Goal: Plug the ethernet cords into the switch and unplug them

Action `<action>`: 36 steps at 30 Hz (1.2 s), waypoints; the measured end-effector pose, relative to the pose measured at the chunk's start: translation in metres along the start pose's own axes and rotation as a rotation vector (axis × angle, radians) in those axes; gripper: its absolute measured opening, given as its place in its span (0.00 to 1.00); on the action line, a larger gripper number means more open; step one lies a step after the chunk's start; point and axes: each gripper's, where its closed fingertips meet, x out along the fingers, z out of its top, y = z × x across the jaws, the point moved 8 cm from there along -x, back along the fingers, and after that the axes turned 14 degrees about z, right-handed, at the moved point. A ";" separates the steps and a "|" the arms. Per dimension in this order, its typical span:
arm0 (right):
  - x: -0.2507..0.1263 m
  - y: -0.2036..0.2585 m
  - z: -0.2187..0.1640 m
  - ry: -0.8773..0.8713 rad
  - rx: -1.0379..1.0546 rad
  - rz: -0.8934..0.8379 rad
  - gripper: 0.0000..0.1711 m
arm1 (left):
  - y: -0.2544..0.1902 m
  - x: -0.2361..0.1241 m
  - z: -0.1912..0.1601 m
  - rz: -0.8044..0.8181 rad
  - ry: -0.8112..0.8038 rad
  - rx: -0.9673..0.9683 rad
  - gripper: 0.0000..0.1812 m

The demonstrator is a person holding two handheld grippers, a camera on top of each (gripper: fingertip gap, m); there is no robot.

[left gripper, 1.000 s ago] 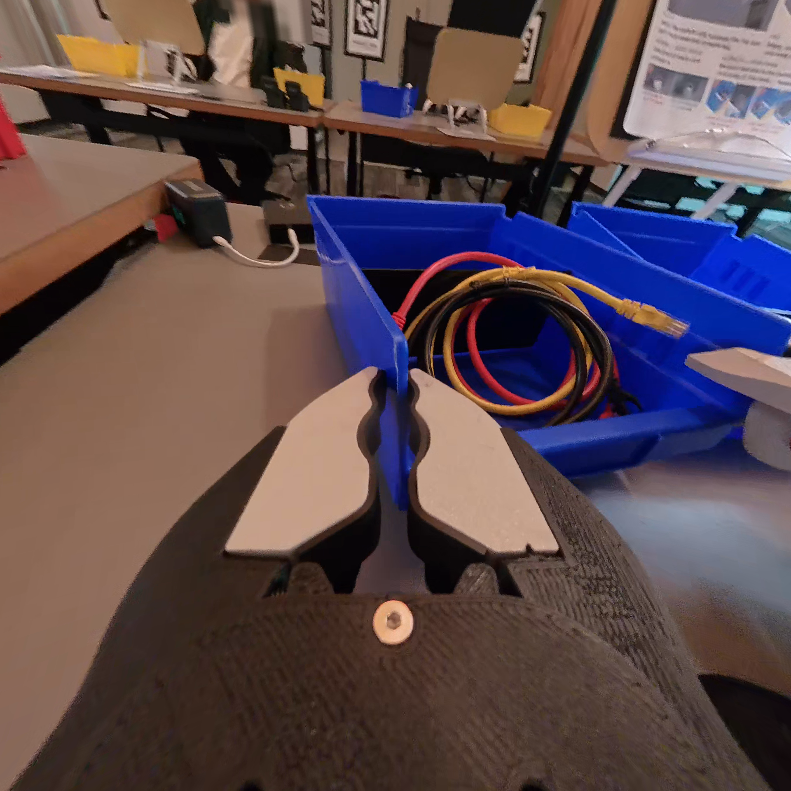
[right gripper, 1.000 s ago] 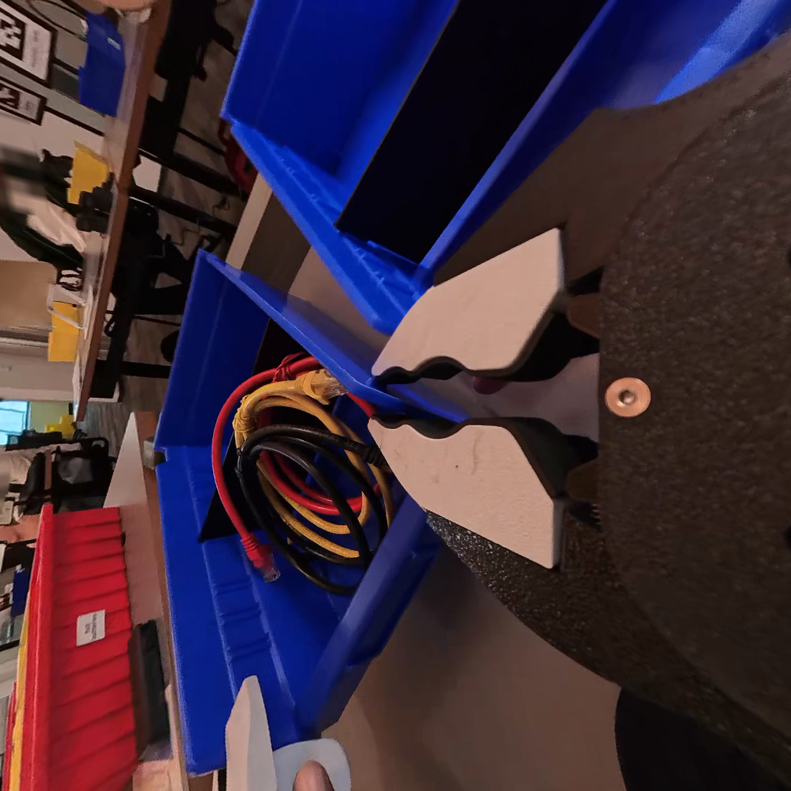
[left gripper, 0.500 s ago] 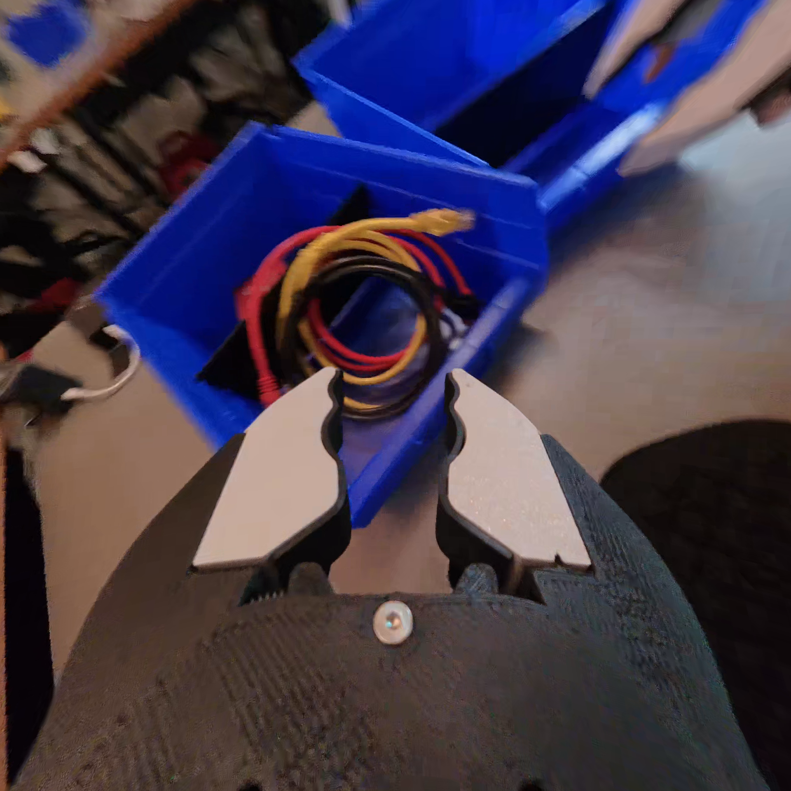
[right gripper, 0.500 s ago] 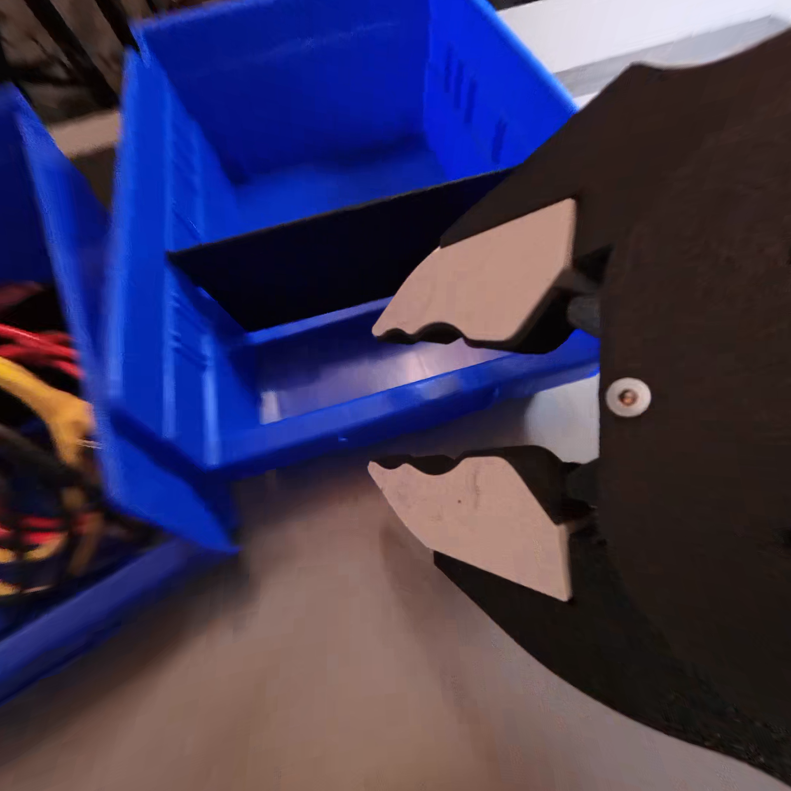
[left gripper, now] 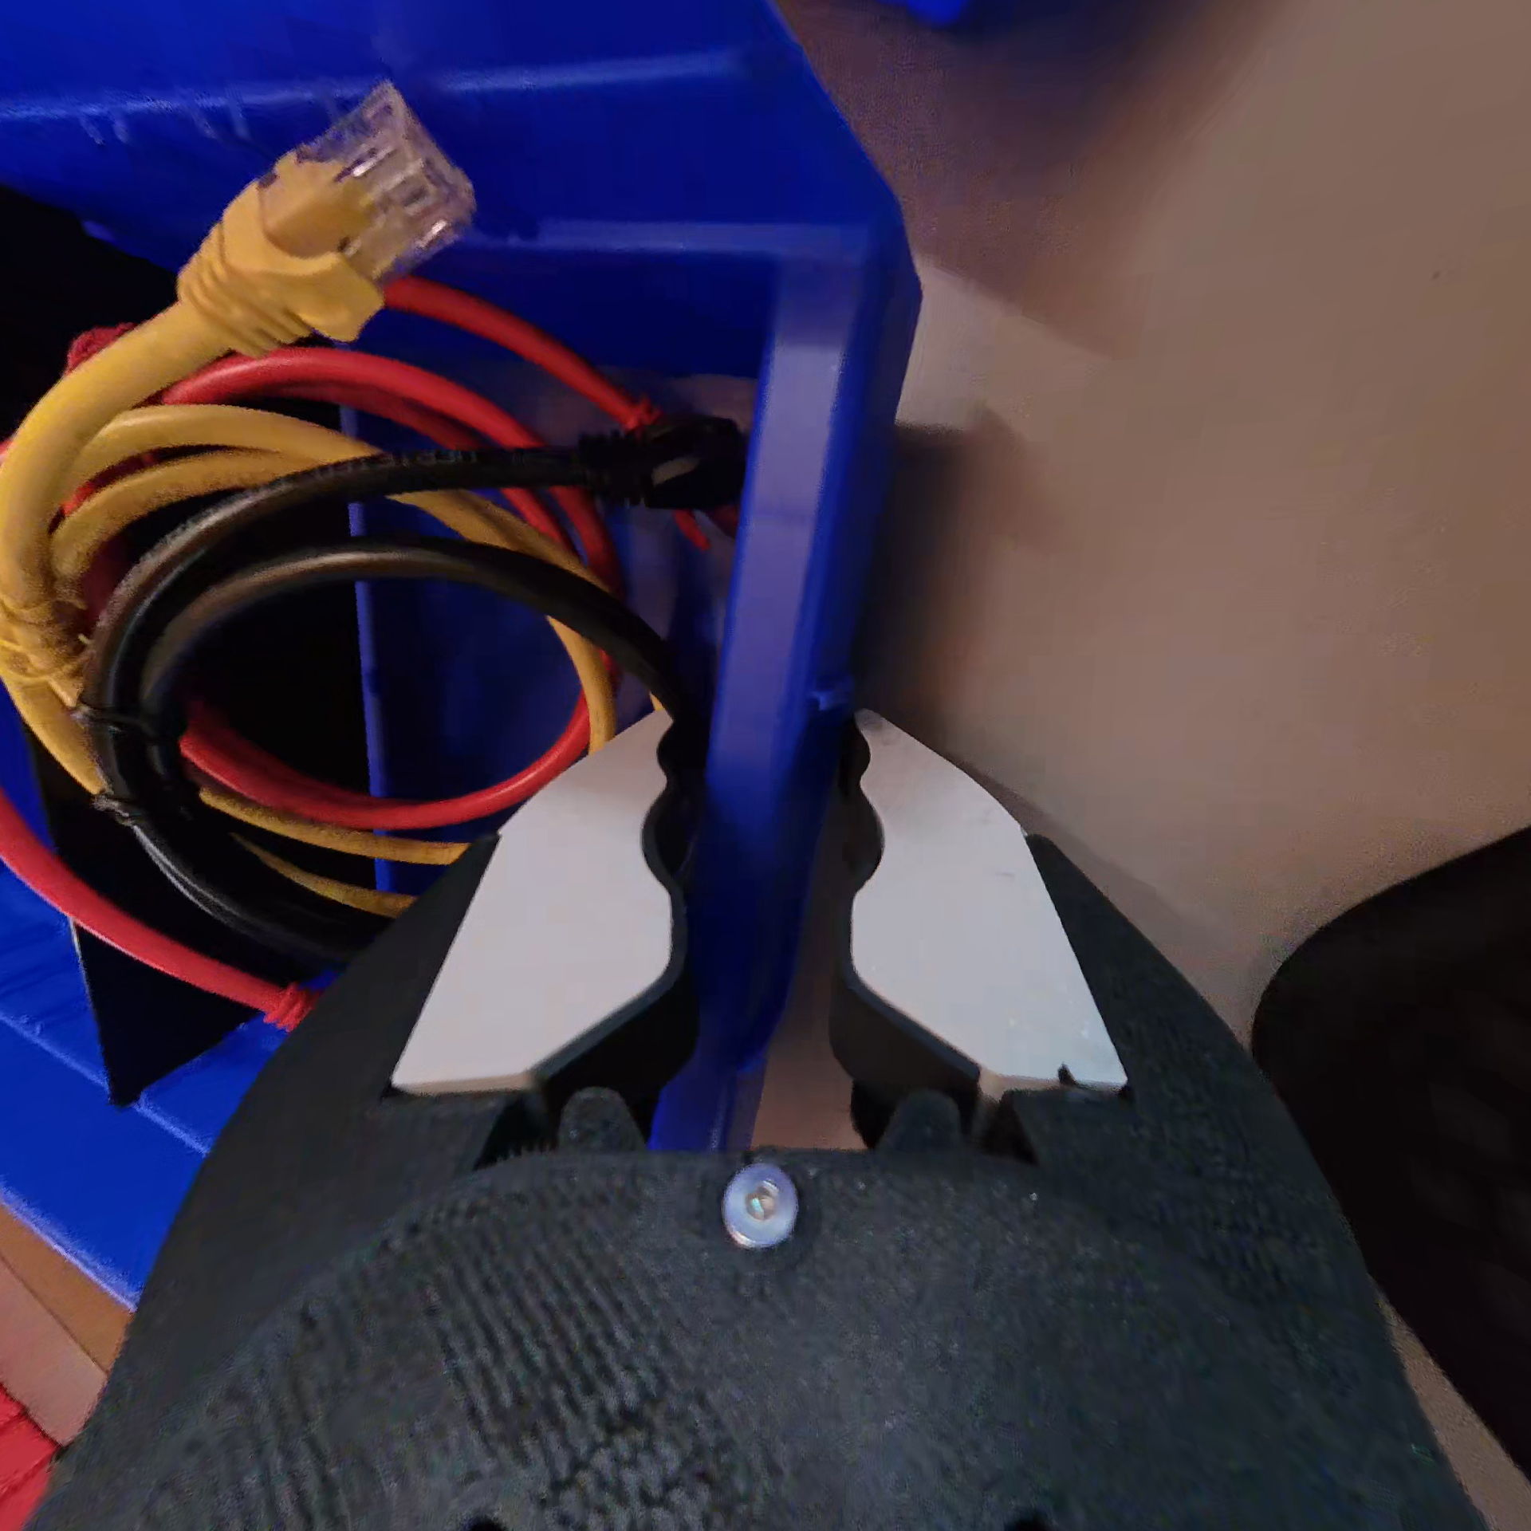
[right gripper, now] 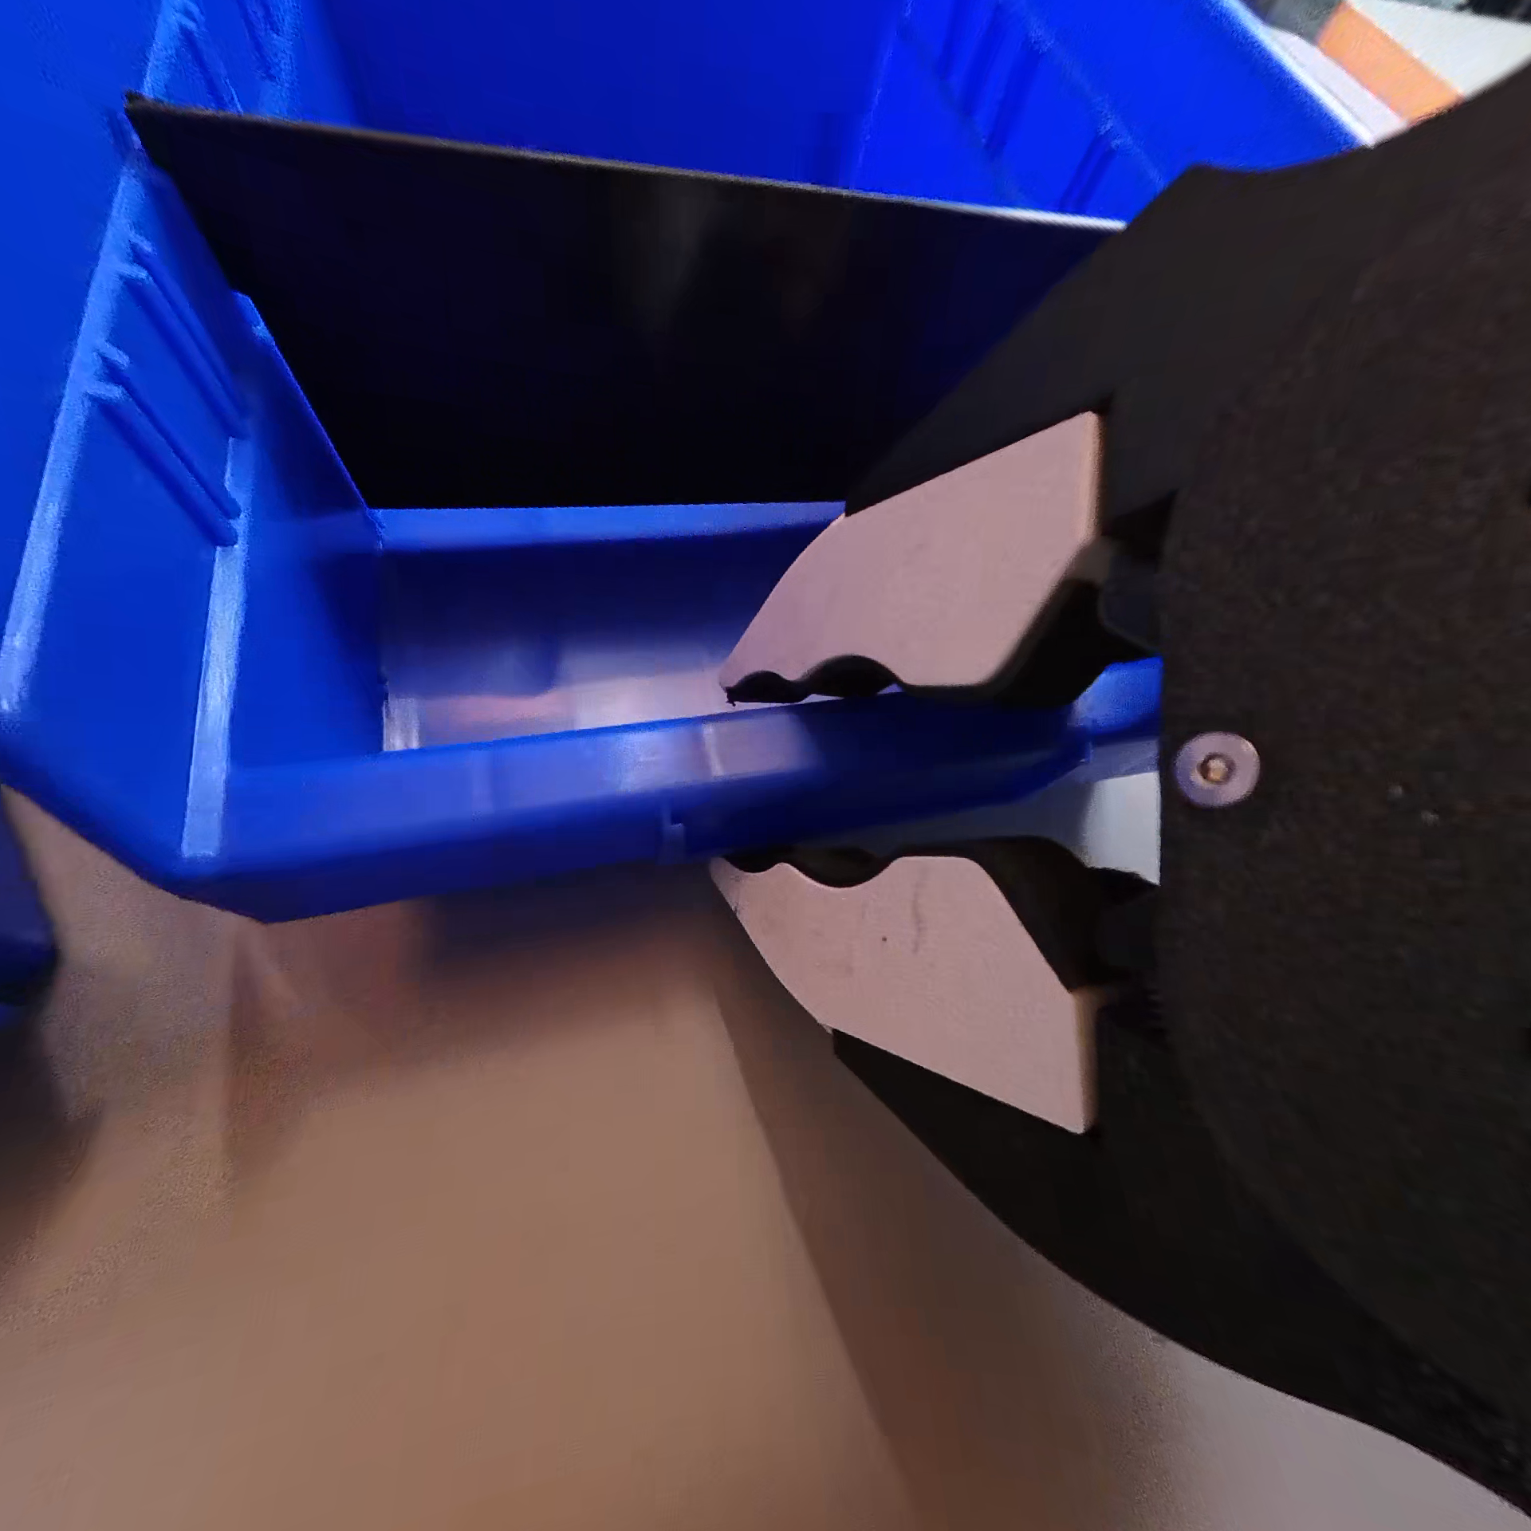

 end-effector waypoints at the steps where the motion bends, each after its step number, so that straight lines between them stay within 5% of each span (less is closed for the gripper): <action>1: -0.005 0.002 -0.010 -0.002 0.017 -0.010 0.19 | -0.002 0.000 0.003 -0.003 -0.003 -0.009 0.19; 13: -0.049 -0.027 -0.142 0.090 0.197 -0.090 0.18 | -0.007 0.008 0.024 -0.028 -0.067 -0.113 0.18; 23: -0.058 -0.078 -0.183 0.034 0.265 -0.151 0.28 | 0.014 0.028 0.032 0.027 -0.074 -0.148 0.19; 29: -0.101 -0.053 -0.156 -0.444 0.336 -0.202 0.30 | 0.050 -0.011 0.030 -0.046 -0.196 -0.321 0.24; 33: -0.121 -0.031 -0.147 -0.807 0.429 -0.194 0.29 | 0.118 -0.045 0.024 0.033 -0.324 -0.575 0.23; 36: -0.118 -0.022 -0.143 -0.921 0.427 -0.157 0.30 | 0.170 -0.041 0.019 0.072 -0.283 -0.746 0.24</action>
